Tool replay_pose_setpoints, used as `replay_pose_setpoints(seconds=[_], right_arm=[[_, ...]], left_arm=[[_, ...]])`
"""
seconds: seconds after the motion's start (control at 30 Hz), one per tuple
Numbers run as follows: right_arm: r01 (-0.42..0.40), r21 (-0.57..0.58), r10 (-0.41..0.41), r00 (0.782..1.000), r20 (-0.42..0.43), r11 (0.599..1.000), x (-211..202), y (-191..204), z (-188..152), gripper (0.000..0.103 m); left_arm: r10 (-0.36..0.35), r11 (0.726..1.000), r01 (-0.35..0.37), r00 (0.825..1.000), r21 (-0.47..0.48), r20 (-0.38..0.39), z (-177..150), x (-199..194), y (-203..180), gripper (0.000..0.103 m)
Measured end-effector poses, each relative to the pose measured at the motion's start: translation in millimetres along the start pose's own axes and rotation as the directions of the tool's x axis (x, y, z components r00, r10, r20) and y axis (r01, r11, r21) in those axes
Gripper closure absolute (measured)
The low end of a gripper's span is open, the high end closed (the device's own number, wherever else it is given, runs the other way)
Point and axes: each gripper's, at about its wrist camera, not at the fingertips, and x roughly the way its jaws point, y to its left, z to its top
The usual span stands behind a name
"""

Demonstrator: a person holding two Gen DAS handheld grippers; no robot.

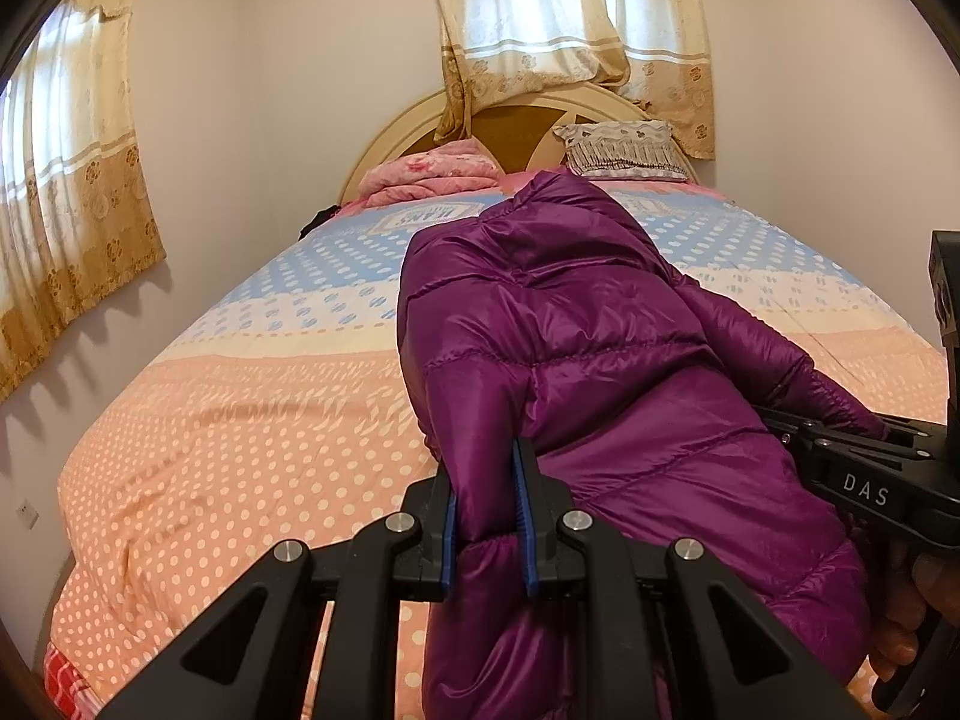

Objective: Fold large clothes

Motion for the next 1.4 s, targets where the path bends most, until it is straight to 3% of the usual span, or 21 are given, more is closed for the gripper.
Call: replay_pose_setpoints(seconds=[0.73,0.9,1.17,1.4], right_arm=[[0.005,0.004,-0.005,0.998,-0.061,1.000,27,8,-10,0.083],[0.010,0.024,-0.007,0.996,-0.093,1.000,36,3,-15,0.082],[0.013,0.037,-0.009,0.994,-0.105,0.999,42,0,-20,0.080],[0.024,0.042,-0.019,0.993,-0.115,0.999,46,-3,-24,0.076]], left_arm=[[-0.010,0.999,0.007,0.998,-0.043,-0.066,-15,29,15,0.086],[-0.009,0.999,0.005,0.994,-0.043,-0.105,-24,42,19,0.076],[0.017,1.000,-0.019,0.994,-0.018,-0.106,-36,52,15,0.063],[0.055,0.997,-0.061,0.994,-0.055,-0.092,-42,56,21,0.033]])
